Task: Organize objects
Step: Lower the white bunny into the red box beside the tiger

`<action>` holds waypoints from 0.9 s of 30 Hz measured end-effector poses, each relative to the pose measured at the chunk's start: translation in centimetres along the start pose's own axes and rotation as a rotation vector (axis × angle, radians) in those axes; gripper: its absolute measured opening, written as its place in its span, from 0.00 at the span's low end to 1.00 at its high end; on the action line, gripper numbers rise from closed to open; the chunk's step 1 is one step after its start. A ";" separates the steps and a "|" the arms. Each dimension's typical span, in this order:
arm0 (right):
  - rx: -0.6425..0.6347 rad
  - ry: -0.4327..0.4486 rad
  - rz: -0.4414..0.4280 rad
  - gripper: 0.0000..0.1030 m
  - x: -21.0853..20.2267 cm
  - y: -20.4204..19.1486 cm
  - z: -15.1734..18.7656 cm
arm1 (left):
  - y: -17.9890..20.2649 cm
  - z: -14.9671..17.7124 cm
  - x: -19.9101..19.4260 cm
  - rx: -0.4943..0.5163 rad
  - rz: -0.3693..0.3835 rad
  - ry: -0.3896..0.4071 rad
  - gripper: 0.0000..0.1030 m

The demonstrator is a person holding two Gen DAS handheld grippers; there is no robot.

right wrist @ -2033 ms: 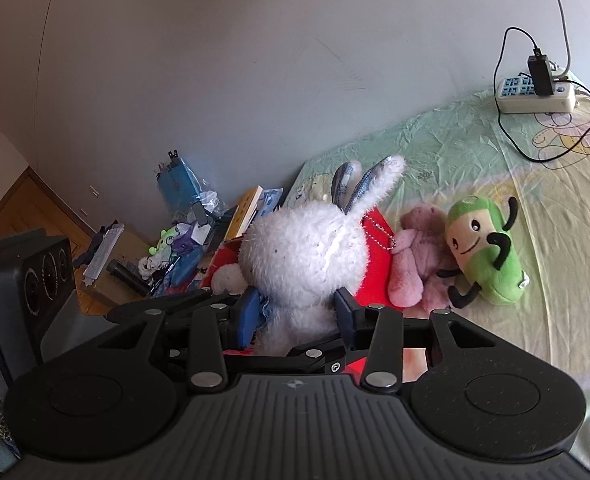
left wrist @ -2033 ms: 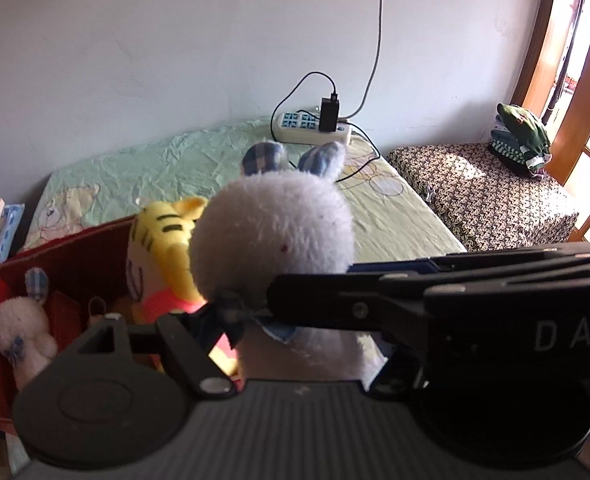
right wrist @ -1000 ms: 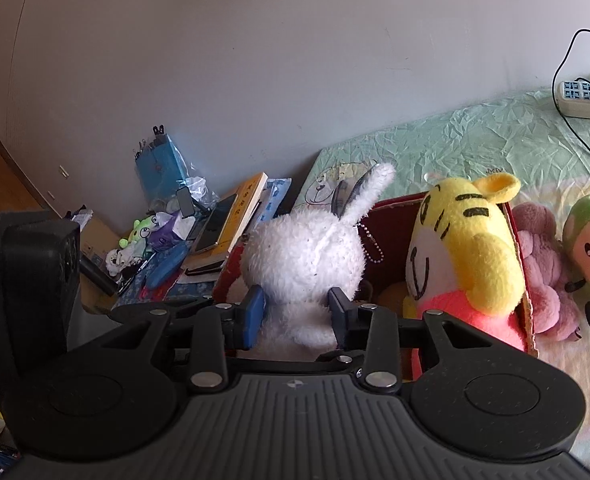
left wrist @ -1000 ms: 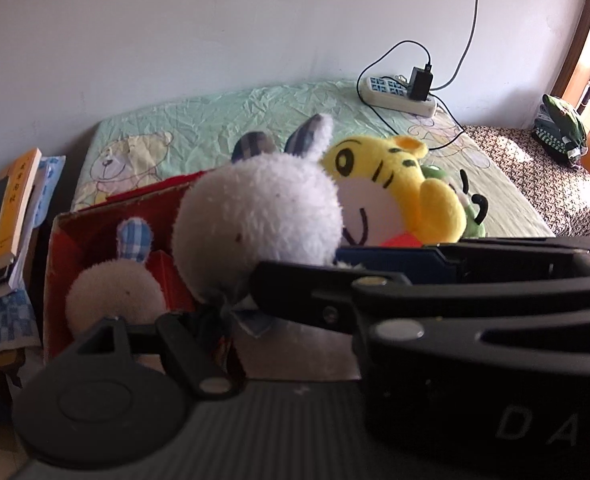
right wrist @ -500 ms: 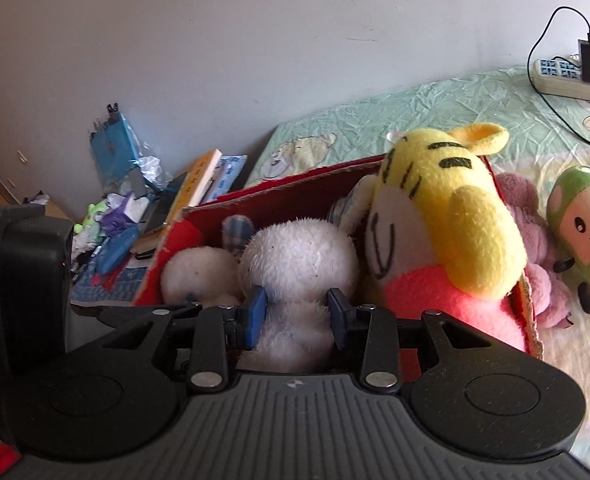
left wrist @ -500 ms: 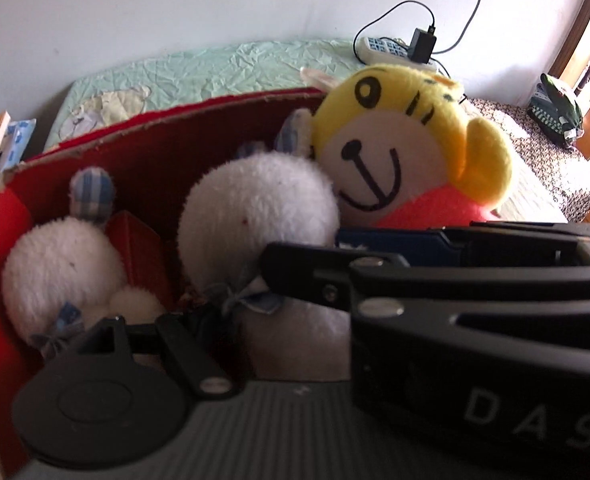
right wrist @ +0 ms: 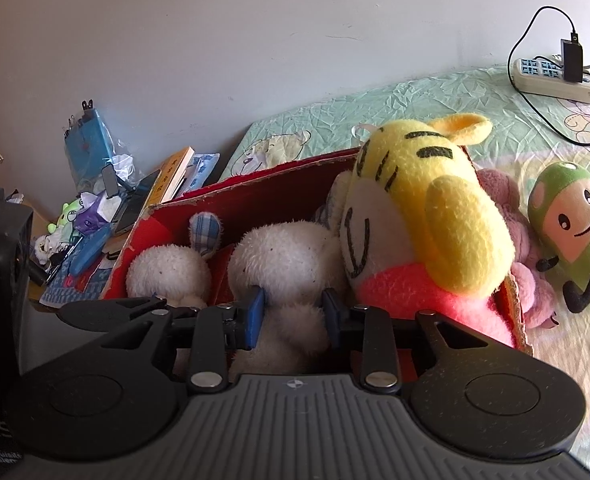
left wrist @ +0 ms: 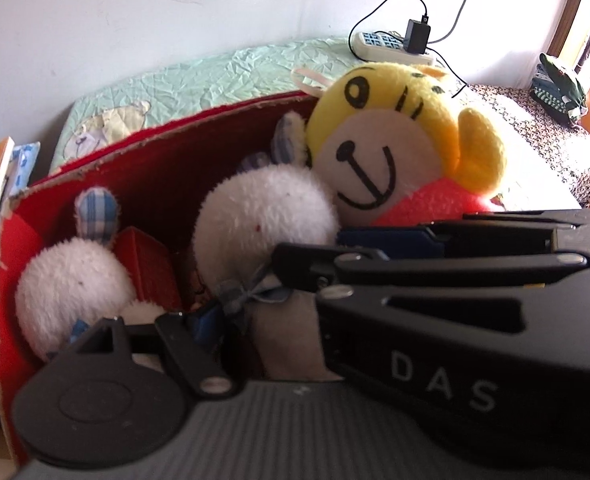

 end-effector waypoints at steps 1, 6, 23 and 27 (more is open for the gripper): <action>-0.002 -0.002 0.005 0.29 0.0 0.1 0.0 | 0.0 0.0 -0.2 0.005 -0.013 0.007 0.78; -0.010 -0.014 0.013 0.29 0.5 0.3 0.1 | -0.5 0.3 -0.8 -0.007 -0.024 0.023 0.83; 0.005 -0.010 -0.078 0.23 -0.8 1.8 0.7 | 0.6 0.9 -0.5 -0.054 -0.051 0.000 0.84; 0.029 0.001 -0.110 0.22 -1.4 2.4 0.7 | 0.7 1.1 -0.3 -0.078 -0.049 -0.009 0.85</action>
Point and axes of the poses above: each gripper's, at about its wrist camera, not at the fingertips, and x roughly the way its jaws point, y to its right, z to its underside, the point moved 2 cm from there along x, roughly the way its jaws point, and after that the axes turned 5 degrees about x, right-handed, at the moved point
